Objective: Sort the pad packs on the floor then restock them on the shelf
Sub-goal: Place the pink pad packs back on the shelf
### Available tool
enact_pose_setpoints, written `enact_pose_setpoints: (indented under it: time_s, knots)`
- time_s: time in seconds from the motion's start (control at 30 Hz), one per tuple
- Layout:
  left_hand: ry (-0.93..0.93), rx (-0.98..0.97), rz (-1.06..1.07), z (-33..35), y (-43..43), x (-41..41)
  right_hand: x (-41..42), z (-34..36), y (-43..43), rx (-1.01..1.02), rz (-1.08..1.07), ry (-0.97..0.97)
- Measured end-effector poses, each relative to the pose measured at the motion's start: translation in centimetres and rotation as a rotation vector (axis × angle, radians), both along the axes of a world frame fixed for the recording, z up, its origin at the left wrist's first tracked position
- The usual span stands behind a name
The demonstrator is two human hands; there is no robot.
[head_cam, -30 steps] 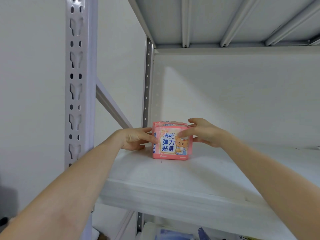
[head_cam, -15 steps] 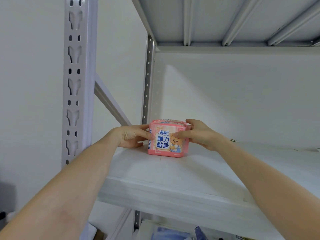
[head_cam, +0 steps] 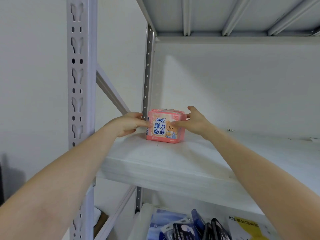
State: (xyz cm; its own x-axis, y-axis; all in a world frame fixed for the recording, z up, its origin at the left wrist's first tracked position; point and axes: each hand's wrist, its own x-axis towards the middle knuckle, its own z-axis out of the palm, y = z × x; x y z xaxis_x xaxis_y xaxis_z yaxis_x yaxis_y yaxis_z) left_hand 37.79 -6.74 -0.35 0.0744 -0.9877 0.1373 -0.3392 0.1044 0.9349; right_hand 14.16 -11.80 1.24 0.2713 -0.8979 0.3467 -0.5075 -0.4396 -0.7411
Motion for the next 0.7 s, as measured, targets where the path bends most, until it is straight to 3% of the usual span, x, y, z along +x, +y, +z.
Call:
enact_pose_setpoints:
  time_s: [0.13,0.3,0.47,0.7]
  knots:
    - [-0.199,-0.112,0.118,-0.2,1.7,-0.8,-0.8,0.0,2.4,-0.094,-0.083,0.042]
    - [-0.544,-0.344,0.258,-1.0,5.8,-1.9,-2.6,-1.3,7.8,-0.383,-0.275,0.32]
    - [-0.874,-0.56,0.332,-2.4,11.5,-3.7,-4.9,-3.5,14.4,-0.538,-0.437,0.447]
    - [-1.153,-0.609,0.32,-6.3,18.4,-6.3,-7.5,-7.6,23.8,-0.613,-0.541,0.62]
